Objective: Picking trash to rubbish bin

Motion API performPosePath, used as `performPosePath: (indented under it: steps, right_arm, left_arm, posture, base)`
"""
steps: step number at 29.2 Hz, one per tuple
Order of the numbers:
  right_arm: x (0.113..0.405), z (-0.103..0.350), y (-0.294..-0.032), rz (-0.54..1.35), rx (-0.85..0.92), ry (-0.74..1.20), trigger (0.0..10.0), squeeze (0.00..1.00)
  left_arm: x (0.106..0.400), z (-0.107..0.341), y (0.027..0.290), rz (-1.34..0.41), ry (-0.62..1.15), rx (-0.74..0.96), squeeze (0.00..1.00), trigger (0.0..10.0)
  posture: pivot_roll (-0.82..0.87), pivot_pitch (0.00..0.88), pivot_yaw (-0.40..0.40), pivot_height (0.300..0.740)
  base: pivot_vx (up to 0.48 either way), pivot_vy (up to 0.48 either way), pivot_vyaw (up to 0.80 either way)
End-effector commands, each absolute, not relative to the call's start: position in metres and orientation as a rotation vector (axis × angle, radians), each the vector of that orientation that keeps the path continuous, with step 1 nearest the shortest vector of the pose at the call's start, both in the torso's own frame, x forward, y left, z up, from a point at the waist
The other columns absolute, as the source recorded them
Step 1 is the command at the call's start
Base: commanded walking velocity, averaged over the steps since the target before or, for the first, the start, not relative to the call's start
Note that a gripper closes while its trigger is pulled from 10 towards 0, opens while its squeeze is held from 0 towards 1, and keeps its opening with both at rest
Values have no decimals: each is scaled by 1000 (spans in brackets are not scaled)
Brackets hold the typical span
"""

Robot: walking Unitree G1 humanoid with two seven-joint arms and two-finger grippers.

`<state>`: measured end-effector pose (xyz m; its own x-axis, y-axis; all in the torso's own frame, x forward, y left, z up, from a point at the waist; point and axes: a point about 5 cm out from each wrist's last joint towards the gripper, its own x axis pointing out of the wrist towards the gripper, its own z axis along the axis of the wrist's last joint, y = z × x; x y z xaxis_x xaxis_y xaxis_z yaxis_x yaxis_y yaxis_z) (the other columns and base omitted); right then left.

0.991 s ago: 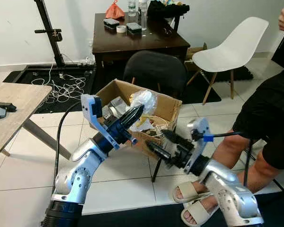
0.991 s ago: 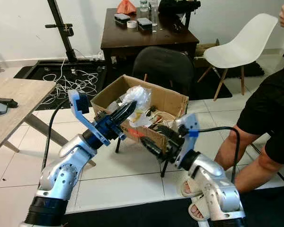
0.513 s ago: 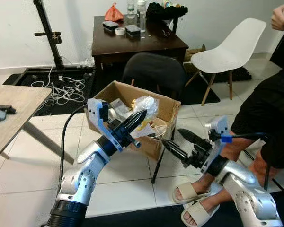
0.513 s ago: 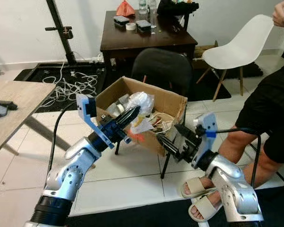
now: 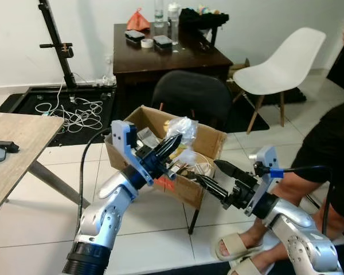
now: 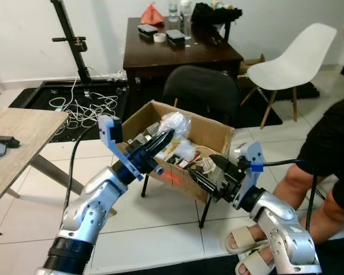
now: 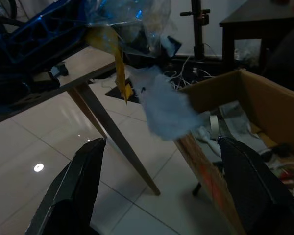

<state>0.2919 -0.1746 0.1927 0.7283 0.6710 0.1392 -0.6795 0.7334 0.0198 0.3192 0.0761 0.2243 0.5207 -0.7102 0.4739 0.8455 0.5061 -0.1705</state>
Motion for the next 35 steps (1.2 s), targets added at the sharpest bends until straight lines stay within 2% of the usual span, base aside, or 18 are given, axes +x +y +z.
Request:
performPosePath:
  steps: [1, 18, 24, 35]
  right_arm:
    - [290, 191, -175, 752, 74, -112, 10000, 0]
    - [294, 192, -179, 709, 66, -111, 10000, 0]
    - [294, 190, -181, 695, 71, -100, 10000, 0]
    - [293, 189, -188, 677, 64, -101, 10000, 0]
  left_arm:
    - [319, 223, 73, -978, -360, -398, 0, 10000]
    - [317, 224, 71, -998, -373, -401, 0, 10000]
    - [316, 224, 70, -1003, -374, -400, 0, 10000]
    - [316, 223, 69, -1010, -371, -396, 0, 10000]
  posture:
    - [-215, 162, 79, 740]
    - [-219, 162, 79, 740]
    - [-222, 163, 80, 740]
    - [-225, 161, 82, 740]
  base:
    - [292, 0, 0]
    - [292, 0, 0]
    - [288, 0, -697]
    - [286, 0, 0]
